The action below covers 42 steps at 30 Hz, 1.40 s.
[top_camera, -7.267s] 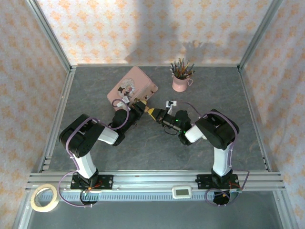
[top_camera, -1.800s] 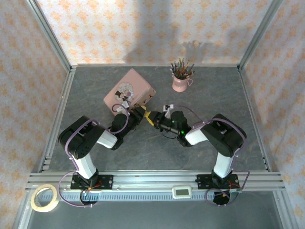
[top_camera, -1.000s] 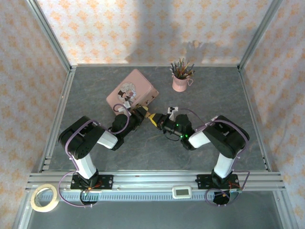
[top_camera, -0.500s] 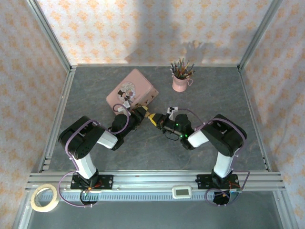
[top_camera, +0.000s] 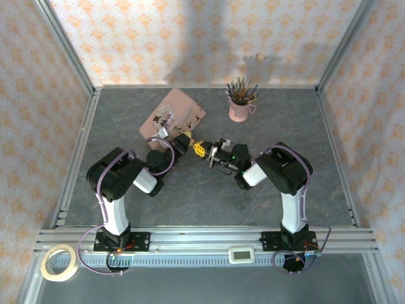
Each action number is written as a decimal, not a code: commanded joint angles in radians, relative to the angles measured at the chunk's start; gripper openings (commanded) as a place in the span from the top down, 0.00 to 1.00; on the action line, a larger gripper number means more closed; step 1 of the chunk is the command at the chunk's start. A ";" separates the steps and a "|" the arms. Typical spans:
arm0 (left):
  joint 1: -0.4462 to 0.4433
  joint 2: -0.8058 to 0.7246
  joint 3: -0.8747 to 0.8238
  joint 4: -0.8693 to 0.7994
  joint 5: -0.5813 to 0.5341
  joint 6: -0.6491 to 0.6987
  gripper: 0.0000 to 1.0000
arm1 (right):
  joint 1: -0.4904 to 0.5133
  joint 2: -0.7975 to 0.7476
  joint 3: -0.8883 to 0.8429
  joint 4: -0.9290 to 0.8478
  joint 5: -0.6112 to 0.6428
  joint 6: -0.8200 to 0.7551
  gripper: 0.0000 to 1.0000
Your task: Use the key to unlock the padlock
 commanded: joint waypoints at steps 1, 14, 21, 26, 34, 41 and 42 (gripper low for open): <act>-0.070 0.013 -0.004 0.241 0.211 0.118 1.00 | 0.007 -0.041 0.111 0.417 0.114 0.529 1.00; -0.062 0.022 -0.001 0.239 0.185 0.120 1.00 | 0.003 -0.012 0.109 0.417 0.141 0.511 1.00; -0.047 0.025 -0.020 0.194 0.087 0.060 1.00 | -0.015 0.033 0.025 0.415 0.062 0.284 0.97; -0.049 -0.042 -0.007 -0.008 0.029 0.083 1.00 | -0.020 0.033 -0.051 0.364 0.023 0.121 0.87; -0.049 -0.133 0.040 -0.370 -0.043 0.126 1.00 | -0.026 -0.102 -0.161 -0.003 -0.031 -0.219 0.66; -0.063 -0.141 0.052 -0.539 -0.068 0.120 1.00 | -0.031 -0.264 -0.164 -0.490 0.002 -0.561 0.58; -0.072 -0.142 0.054 -0.568 -0.075 0.125 1.00 | -0.031 -0.296 -0.143 -0.593 0.020 -0.642 0.58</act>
